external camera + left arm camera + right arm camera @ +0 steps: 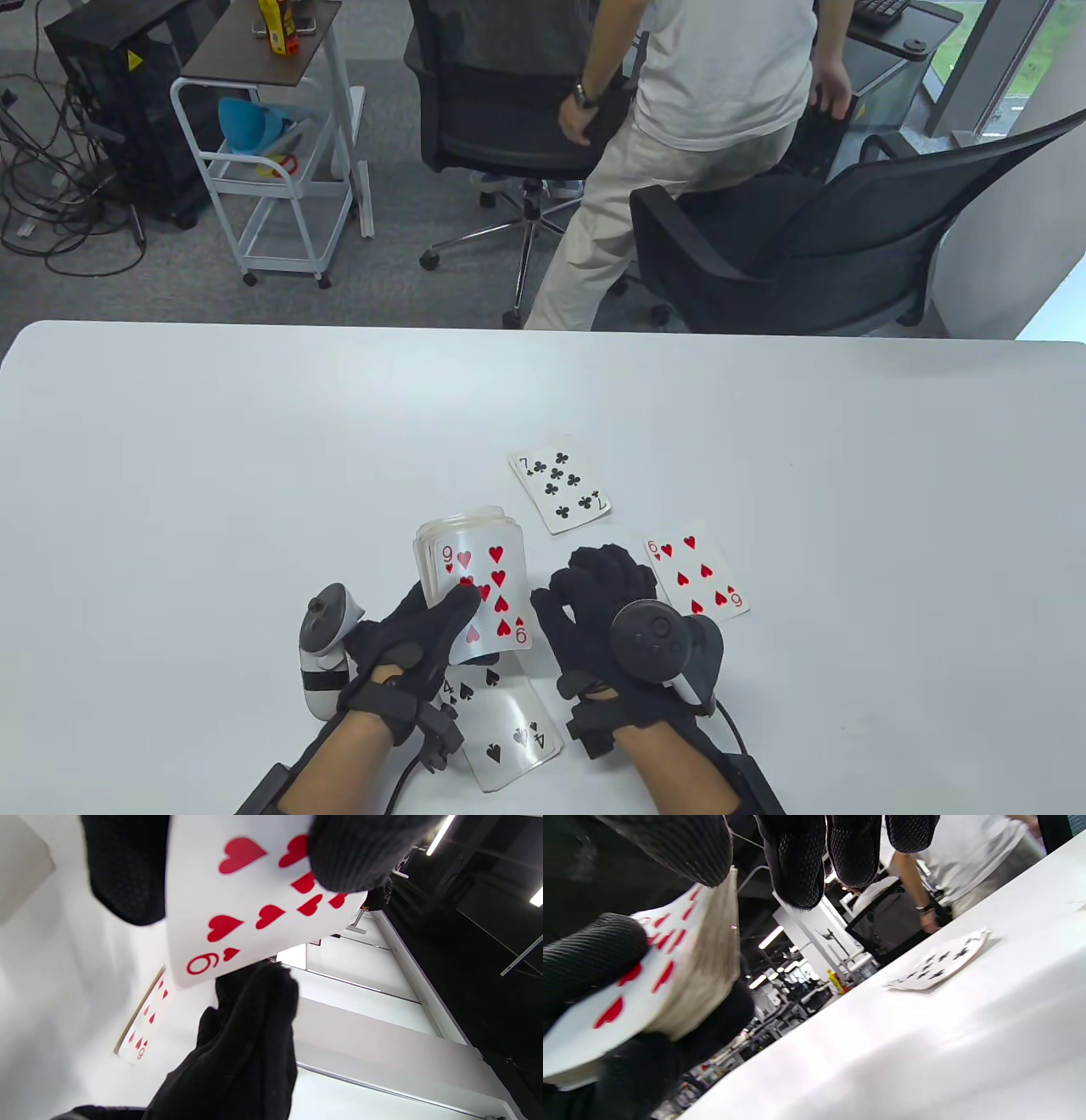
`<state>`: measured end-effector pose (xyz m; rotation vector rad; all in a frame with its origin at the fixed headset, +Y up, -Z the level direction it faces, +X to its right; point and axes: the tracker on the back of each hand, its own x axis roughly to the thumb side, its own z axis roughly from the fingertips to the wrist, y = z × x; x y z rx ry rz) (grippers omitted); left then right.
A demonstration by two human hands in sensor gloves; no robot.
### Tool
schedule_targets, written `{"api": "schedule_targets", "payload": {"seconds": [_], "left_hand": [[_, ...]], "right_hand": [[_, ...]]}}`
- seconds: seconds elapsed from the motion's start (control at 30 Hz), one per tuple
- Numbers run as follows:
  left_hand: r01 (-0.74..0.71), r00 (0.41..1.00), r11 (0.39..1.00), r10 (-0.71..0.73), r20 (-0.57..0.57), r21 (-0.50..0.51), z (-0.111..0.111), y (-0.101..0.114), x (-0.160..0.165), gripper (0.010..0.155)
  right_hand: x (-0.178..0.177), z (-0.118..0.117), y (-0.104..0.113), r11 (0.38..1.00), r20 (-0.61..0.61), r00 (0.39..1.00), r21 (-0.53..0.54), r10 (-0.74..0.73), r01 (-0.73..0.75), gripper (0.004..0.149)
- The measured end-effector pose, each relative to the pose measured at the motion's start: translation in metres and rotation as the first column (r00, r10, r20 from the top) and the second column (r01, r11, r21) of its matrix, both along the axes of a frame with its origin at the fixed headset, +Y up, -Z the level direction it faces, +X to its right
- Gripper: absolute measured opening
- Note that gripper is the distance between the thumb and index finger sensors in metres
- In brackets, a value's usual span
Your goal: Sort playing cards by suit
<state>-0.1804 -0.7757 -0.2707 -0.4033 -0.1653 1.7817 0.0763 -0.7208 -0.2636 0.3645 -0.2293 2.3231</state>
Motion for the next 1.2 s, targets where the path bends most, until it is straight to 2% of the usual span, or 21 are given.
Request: {"api": "schedule_targets", "payload": {"seconds": [0.13, 0.33, 0.4, 0.53, 0.73, 0.87, 1.03, 1.2], "left_hand": [[0.003, 1.0, 1.0, -0.003, 0.014, -0.014, 0.0, -0.003, 0.002, 0.062], [-0.032, 0.999, 0.999, 0.032, 0.012, -0.023, 0.0, -0.003, 0.002, 0.062], [-0.059, 0.998, 0.998, 0.059, 0.001, -0.024, 0.0, -0.003, 0.001, 0.062], [-0.083, 0.996, 0.996, 0.082, -0.027, -0.023, 0.0, -0.005, 0.0, 0.062], [-0.124, 0.992, 0.992, 0.124, -0.008, -0.035, 0.0, -0.006, 0.003, 0.063], [-0.134, 0.991, 0.99, 0.135, 0.013, -0.046, 0.001, -0.006, 0.005, 0.063], [-0.128, 0.991, 0.991, 0.129, 0.019, -0.046, 0.0, -0.007, 0.006, 0.063], [-0.123, 0.992, 0.992, 0.124, 0.02, -0.041, 0.0, -0.007, 0.006, 0.065]], "right_hand": [[-0.006, 0.003, 0.0, 0.999, -0.023, 0.999, 0.02, -0.033, 0.034, 0.055], [-0.017, 0.004, -0.007, 0.997, -0.072, 0.996, -0.051, 0.051, -0.055, 0.064], [-0.021, 0.006, -0.008, 0.998, -0.085, 0.995, -0.03, 0.061, -0.063, 0.066], [-0.027, 0.009, -0.006, 0.997, -0.078, 0.995, 0.032, 0.066, -0.064, 0.064], [-0.021, 0.009, -0.003, 0.994, -0.041, 0.998, 0.096, -0.048, 0.052, 0.047], [-0.017, 0.009, 0.001, 0.988, -0.014, 0.998, 0.144, -0.055, 0.057, 0.039], [-0.012, 0.007, 0.003, 0.992, 0.027, 0.999, 0.128, -0.027, 0.023, 0.039], [-0.003, 0.004, 0.005, 0.991, 0.057, 0.997, 0.127, -0.043, 0.035, 0.048]]}}
